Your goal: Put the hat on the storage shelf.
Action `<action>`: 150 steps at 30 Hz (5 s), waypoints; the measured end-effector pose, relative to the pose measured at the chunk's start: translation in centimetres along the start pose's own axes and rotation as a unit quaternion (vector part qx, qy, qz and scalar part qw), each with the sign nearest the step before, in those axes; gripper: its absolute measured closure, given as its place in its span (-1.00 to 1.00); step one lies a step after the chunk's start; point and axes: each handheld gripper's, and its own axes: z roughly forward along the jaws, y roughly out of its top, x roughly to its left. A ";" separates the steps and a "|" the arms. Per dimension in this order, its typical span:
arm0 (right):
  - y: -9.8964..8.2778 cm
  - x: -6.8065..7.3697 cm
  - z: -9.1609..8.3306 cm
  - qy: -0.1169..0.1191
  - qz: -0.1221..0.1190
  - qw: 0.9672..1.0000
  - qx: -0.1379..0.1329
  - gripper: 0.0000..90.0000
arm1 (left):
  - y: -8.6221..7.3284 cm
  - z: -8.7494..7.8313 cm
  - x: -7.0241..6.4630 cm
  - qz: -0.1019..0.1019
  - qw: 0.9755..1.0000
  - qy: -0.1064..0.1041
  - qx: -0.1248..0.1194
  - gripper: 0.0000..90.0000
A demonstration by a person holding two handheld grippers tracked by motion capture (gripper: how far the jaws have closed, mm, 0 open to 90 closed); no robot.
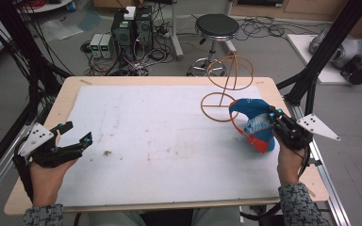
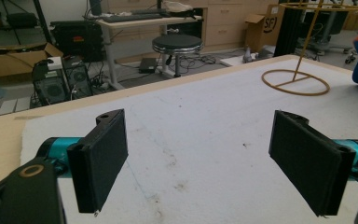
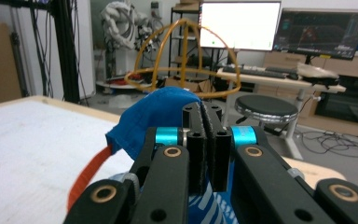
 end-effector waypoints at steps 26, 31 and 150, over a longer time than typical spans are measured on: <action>6.1 -4.2 0.1 -0.041 0.051 0.995 -0.075 0.98 | 0.2 -0.2 0.2 -0.001 1.000 -0.002 -0.003 -0.57; 7.9 -5.0 1.0 -0.049 0.053 0.994 -0.082 0.98 | 0.2 -0.1 0.1 -0.002 1.000 -0.004 -0.003 -0.56; 10.6 5.2 21.4 0.035 -0.036 0.995 0.089 0.96 | 0.7 0.5 -0.6 0.005 1.000 -0.031 -0.006 -0.56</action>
